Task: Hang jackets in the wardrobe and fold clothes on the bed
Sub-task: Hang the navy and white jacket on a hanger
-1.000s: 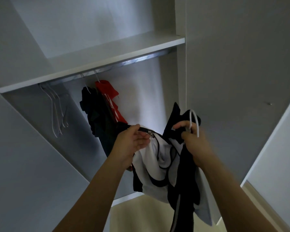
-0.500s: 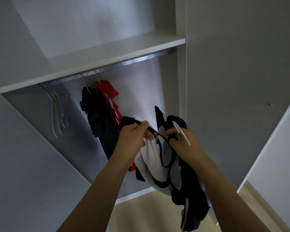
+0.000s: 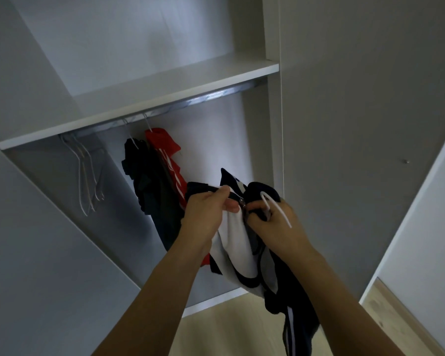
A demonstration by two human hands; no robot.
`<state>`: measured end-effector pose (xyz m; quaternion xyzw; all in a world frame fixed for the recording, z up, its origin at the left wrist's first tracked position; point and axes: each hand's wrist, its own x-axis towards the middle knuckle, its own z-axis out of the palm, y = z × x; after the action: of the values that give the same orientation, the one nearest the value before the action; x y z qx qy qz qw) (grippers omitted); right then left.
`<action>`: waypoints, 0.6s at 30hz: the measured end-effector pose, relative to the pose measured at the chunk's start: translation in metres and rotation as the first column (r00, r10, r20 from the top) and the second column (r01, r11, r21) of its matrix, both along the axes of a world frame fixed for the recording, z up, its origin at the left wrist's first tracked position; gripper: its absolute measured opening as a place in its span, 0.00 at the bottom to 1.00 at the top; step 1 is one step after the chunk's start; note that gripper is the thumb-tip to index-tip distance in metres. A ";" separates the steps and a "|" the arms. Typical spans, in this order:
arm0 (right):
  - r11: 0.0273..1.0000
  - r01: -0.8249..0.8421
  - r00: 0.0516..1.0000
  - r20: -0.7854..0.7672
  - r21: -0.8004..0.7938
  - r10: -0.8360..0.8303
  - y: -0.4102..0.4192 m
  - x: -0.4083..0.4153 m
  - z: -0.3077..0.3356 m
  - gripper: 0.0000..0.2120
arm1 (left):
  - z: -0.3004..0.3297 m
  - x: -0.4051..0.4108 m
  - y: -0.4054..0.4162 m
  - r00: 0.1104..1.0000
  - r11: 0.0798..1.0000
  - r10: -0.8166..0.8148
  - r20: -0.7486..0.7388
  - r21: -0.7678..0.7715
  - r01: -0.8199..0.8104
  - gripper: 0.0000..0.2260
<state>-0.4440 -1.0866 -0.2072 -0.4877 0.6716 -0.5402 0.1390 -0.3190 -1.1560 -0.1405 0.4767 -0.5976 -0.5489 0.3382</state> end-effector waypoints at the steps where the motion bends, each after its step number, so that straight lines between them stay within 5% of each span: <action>1: 1.000 0.001 1.000 0.007 0.000 -0.001 0.000 0.000 0.000 0.06 | 0.000 -0.001 0.002 1.000 1.000 -0.005 0.003 -0.006 0.005 0.18; 6: 0.999 -0.041 0.990 0.134 0.018 0.038 0.001 -0.007 -0.009 0.05 | -0.003 0.000 0.005 1.000 1.000 -0.014 0.016 0.006 0.014 0.18; 12: 0.986 -0.164 0.981 0.110 0.009 0.162 -0.002 -0.015 -0.014 0.09 | -0.004 0.000 0.007 0.998 1.000 -0.014 0.062 -0.003 0.014 0.19; 18: 0.979 -0.142 0.982 0.146 0.145 0.121 -0.005 -0.031 -0.021 0.10 | -0.002 0.012 -0.002 0.987 0.987 0.160 0.020 -0.011 -0.160 0.20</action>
<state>-0.4750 -1.0918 -0.2284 -0.4806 0.6666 -0.5082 0.2575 -0.3066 -1.1584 -0.1426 0.5273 -0.5633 -0.5122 0.3771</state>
